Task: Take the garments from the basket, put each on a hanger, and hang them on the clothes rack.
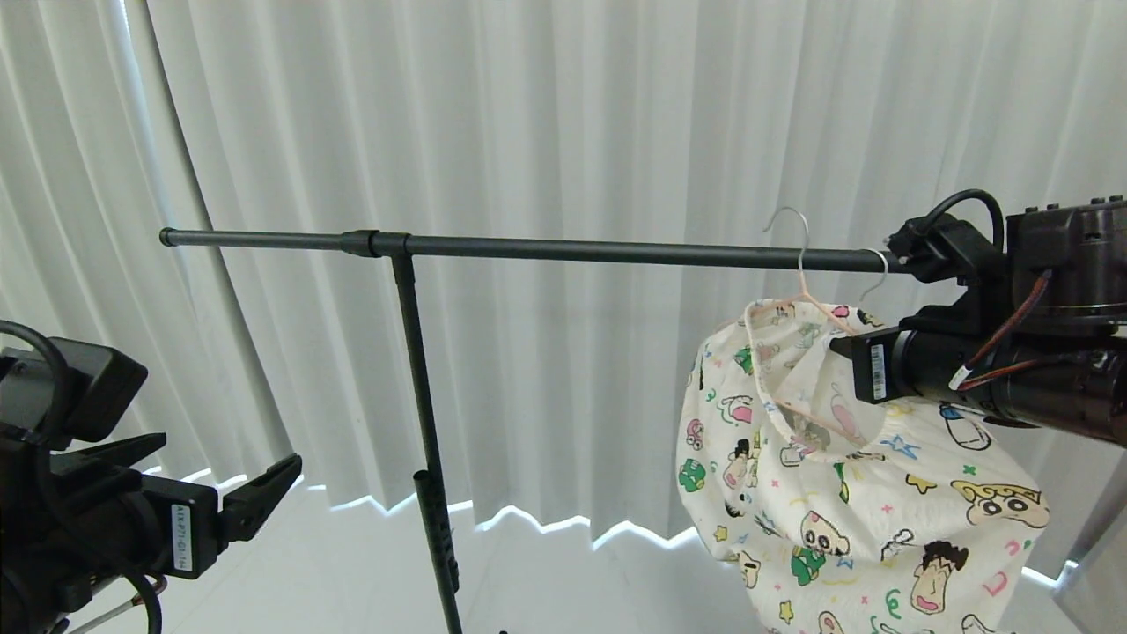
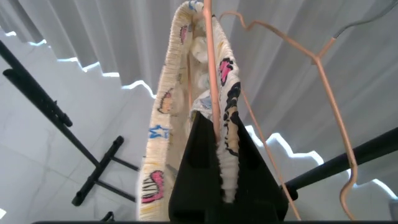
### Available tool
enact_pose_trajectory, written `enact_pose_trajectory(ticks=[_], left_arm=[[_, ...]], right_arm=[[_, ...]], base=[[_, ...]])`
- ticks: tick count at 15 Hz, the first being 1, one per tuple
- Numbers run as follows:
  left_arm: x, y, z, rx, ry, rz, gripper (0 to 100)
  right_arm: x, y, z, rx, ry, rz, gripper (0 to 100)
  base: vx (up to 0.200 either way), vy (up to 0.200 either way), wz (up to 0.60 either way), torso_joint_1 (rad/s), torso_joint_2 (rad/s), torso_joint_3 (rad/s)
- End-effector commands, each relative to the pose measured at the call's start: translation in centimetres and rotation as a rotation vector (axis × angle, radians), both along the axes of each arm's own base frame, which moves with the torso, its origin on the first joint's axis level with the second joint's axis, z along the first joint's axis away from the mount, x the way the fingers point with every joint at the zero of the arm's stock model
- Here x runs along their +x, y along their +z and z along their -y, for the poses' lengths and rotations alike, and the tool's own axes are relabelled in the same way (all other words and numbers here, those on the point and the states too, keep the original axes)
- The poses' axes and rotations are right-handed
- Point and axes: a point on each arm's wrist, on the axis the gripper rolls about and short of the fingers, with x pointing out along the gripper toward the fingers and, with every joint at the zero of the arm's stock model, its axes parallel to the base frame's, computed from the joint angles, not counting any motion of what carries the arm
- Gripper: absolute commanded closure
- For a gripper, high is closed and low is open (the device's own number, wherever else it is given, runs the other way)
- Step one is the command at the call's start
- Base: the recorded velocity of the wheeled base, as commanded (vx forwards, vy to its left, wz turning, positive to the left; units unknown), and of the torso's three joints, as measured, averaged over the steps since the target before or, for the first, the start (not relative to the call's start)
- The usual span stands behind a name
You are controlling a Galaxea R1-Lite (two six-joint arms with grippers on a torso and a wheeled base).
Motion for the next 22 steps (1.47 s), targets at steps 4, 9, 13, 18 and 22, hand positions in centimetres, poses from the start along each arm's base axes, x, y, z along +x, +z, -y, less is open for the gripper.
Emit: enact_pose_trajectory(ticks=[4,9,13,18,22], left_arm=[[0.0,-0.1,0.1,0.002,-0.003,-0.005,0],[0.0,-0.1,0.1,0.001,-0.006,-0.003,0],[0.1,-0.1,0.1,0.003,-0.006,-0.008,0],[0.1,-0.1,0.1,0.003,-0.006,-0.008,0],[-0.2,-0.5,0.0,0.009,-0.002,-0.016,0]], right_arm=[[2.0,-1.4,-1.2,0.002,-0.001,-0.005,100],[3.8,-3.2,-2.1,-0.001,-0.015,-0.034,100],[4.2,-3.9,-2.3,-0.012,-0.017,-0.051,100],[3.2,-2.5,-1.8,0.013,-0.017,-0.017,0],[-3.7,0.8,2.2,-0.074,-0.023,-0.069,0]], base=[[0.0,0.0,0.0,0.0,0.0,0.0],[0.0,0.0,0.0,0.0,0.0,0.0],[0.0,0.0,0.0,0.0,0.0,0.0],[0.0,0.0,0.0,0.0,0.0,0.0],[0.0,0.0,0.0,0.0,0.0,0.0]])
